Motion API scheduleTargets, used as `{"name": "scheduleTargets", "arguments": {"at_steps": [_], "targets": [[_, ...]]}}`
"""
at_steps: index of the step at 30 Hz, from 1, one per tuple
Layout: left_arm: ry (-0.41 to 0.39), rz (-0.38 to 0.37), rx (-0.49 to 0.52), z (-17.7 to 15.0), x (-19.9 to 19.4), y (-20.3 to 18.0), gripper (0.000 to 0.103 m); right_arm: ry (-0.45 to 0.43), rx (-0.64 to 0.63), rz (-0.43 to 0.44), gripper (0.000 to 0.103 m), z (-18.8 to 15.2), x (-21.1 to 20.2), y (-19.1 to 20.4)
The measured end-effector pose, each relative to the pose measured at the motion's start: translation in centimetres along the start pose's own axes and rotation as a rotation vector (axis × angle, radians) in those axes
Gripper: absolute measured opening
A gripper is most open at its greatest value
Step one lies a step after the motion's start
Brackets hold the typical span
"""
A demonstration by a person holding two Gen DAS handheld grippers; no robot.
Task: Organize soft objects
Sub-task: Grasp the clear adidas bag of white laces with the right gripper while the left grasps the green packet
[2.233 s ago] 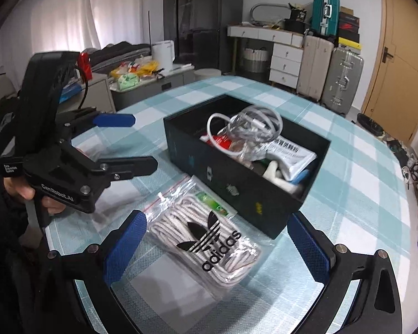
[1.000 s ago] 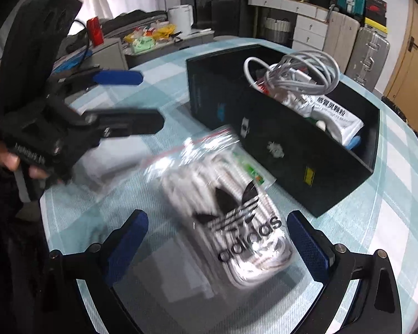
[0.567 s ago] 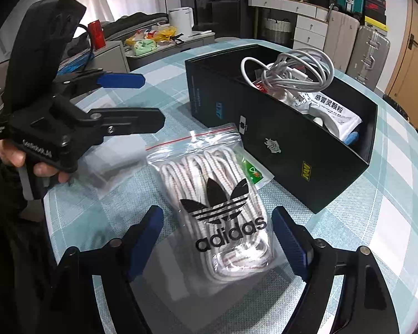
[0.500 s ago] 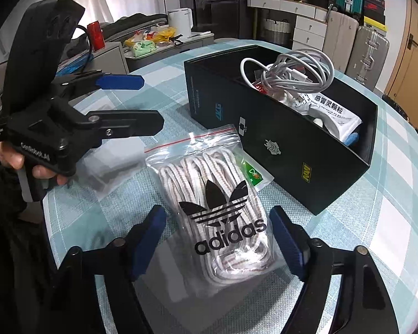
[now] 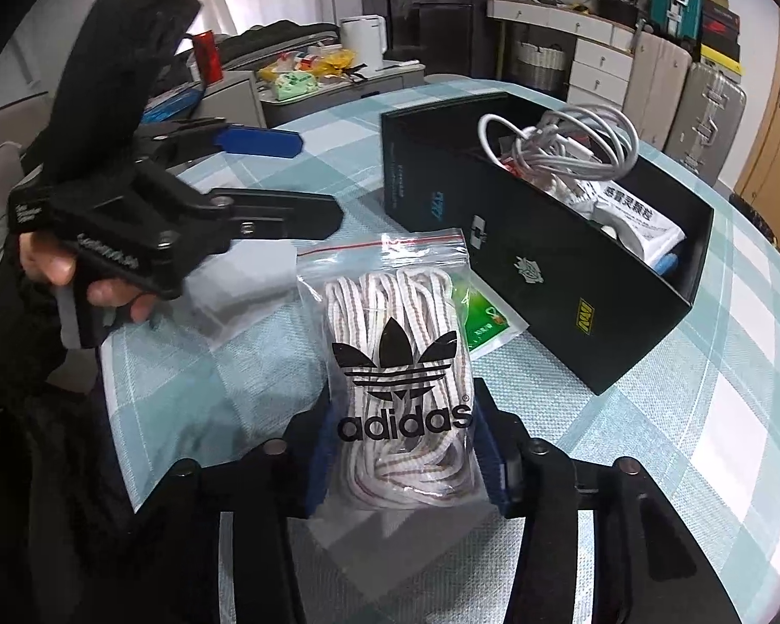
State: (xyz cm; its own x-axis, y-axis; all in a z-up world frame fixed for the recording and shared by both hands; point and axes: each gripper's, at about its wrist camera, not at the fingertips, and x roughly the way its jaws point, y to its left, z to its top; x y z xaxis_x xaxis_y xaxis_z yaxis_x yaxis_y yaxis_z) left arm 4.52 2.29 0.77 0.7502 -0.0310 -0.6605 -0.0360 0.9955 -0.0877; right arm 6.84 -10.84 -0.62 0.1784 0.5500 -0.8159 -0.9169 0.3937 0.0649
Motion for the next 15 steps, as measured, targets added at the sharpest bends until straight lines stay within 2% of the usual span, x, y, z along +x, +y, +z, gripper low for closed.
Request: {"name": "scheduleTargets", "arguments": {"at_steps": [10, 15], "targets": [[-0.020, 0.002, 0.014, 0.1, -0.6, -0.7, 0.103, -0.078, 0.008, -0.054, 0.045, -0.8, -3.4, -1.2], [0.015, 0.013, 0.046, -0.1, 0.2, -1.8, 0.103, -0.133, 0.046, -0.090, 0.045, -1.6, -6.3, -2.8]]}}
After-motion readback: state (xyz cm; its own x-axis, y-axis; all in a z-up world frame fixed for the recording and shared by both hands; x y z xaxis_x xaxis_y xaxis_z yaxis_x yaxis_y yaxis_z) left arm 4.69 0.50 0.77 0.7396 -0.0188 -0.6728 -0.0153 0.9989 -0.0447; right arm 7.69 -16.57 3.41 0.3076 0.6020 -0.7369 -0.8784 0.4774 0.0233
